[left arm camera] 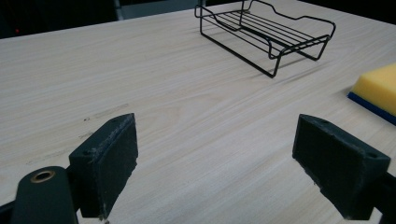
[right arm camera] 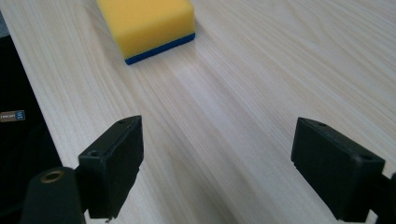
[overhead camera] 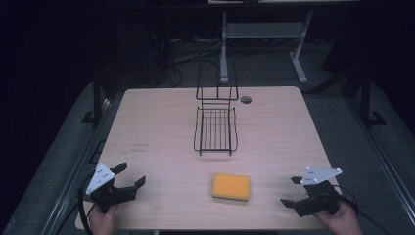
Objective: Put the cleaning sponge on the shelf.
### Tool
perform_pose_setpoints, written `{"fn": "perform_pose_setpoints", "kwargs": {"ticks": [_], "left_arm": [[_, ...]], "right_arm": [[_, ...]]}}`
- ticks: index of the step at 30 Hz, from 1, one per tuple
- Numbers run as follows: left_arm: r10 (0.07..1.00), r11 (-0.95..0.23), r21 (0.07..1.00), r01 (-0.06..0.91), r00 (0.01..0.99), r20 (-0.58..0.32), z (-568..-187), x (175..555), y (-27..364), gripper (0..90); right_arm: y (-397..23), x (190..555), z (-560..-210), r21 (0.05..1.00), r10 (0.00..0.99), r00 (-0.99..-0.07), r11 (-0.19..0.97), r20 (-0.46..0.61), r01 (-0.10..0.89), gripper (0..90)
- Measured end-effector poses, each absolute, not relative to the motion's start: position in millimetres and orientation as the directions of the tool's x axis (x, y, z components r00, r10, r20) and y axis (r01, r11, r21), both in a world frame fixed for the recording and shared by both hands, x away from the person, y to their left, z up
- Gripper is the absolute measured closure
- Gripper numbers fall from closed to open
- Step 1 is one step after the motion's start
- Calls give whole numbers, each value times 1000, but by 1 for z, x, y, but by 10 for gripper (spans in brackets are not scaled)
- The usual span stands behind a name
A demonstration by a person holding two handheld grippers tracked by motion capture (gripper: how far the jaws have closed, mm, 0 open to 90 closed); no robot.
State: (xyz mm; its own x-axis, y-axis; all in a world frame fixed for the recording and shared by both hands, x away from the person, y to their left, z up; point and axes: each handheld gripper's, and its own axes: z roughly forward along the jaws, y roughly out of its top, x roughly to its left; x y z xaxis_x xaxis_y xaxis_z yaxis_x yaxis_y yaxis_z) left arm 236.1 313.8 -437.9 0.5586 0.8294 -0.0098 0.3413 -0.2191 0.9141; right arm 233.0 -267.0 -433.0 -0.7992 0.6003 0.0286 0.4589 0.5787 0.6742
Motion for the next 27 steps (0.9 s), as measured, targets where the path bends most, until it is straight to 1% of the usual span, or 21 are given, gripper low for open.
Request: {"fn": "perform_pose_setpoints", "kwargs": {"ticks": [27], "left_arm": [[827,-227,913,339,562,-3,-437,235,314,134]], "right_arm": [[-238,244,-419,622,515,-857,669,7,407,164]]}}
